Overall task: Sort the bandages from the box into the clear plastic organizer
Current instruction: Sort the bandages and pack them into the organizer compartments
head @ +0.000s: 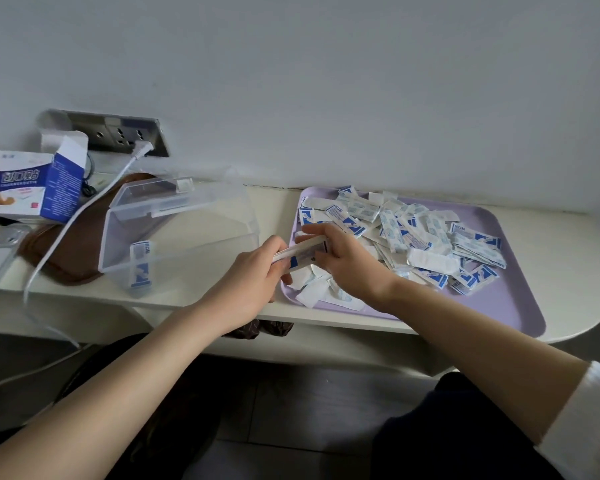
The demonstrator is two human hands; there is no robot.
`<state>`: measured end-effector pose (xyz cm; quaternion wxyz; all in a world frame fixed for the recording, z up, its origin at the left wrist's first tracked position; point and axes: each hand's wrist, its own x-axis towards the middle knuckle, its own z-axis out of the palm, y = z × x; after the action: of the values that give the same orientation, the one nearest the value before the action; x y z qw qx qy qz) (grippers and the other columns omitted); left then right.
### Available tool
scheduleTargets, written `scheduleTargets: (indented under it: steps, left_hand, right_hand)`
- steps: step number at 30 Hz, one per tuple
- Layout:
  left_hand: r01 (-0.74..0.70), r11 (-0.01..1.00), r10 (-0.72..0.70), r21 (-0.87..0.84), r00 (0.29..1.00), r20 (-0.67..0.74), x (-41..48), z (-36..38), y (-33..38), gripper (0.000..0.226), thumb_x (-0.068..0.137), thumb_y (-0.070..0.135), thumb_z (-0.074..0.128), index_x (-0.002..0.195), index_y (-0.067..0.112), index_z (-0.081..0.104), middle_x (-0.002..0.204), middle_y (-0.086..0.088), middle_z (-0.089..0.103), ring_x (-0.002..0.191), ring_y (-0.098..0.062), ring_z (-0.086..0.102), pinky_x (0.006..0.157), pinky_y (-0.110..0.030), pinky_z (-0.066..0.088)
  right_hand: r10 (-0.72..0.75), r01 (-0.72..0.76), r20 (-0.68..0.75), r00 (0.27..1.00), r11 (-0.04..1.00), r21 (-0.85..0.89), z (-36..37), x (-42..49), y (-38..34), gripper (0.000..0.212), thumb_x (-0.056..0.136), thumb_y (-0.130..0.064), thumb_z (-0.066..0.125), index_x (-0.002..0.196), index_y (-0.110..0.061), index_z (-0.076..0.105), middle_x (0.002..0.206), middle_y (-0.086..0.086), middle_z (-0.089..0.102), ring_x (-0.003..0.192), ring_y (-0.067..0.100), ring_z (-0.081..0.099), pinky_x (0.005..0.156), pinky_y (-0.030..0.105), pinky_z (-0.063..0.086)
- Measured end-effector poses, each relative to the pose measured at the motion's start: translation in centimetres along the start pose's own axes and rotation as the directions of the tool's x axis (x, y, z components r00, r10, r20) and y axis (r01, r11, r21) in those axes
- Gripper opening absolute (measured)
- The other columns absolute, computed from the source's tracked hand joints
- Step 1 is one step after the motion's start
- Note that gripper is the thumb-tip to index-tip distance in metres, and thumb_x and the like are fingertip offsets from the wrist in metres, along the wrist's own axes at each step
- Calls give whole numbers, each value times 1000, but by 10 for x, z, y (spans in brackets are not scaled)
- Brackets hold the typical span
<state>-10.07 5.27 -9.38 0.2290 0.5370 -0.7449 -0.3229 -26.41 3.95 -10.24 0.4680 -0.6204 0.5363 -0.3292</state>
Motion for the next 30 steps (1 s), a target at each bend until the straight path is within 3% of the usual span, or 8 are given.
scheduleTargets:
  steps: [4,7,11,15,19,22,27,30]
  left_hand:
    - [15,999,-14,-33,1000,15,-6,-2,-3,9,99,15,41,98,11,48,47,15,46,48,-8,38,47,-16,32]
    - [22,999,-22,-35,1000,6,-10,-8,-8,8,98,15,42,94,12,49,47,15,49,50,-13,39,47,-19,30]
    - [33,999,-33,21,999,-21,-16,-24,-16,11,97,16,46,88,18,54,50,10,51,54,-18,43,52,-25,32]
    - [37,991,-36,127,999,-5,-25,-44,-33,14,95,18,50,86,22,60,56,7,49,57,-17,48,57,-29,36]
    - [18,966,-39,257,996,76,-36,-61,-48,19,99,14,41,92,30,50,77,5,55,74,-14,54,68,-31,43]
    - [6,962,-33,274,995,94,-41,-70,-58,22,99,14,38,92,33,45,86,5,55,80,-12,53,75,-34,44]
    - [-11,989,22,146,997,-73,-44,-84,-68,9,97,20,46,91,24,51,69,6,50,66,-14,49,62,-33,40]
    - [-56,995,74,88,973,-220,-44,-93,-70,7,95,17,50,90,22,49,66,8,50,63,-12,51,60,-28,41]
  right_hand:
    - [25,-18,68,997,994,-112,8,0,-3,40,97,-2,39,136,-13,37,121,2,55,103,10,49,82,9,39]
    - [18,-11,76,997,996,-90,16,0,-7,35,99,-5,37,133,-10,38,110,9,59,98,17,59,92,25,48]
    - [-67,92,133,989,978,-188,26,-1,-12,17,97,-4,39,103,-9,53,79,1,63,67,18,63,76,33,56]
    - [-104,191,231,967,899,-393,39,0,-16,15,97,-13,47,96,-8,61,79,1,67,68,11,62,67,15,47]
    - [-143,255,278,950,868,-426,61,3,-18,16,96,-14,49,96,-5,62,80,-4,66,65,-3,60,69,18,49]
    - [-153,277,299,942,858,-432,72,7,-19,15,96,-10,46,98,-2,59,75,-9,59,56,-10,56,62,12,46]
    - [-209,318,275,938,835,-449,84,14,-25,14,96,-10,46,109,-10,52,85,-1,66,62,-2,58,69,15,47]
    - [-264,328,204,943,844,-425,87,20,-38,15,97,-14,46,112,-15,49,86,3,70,68,4,62,72,24,51]
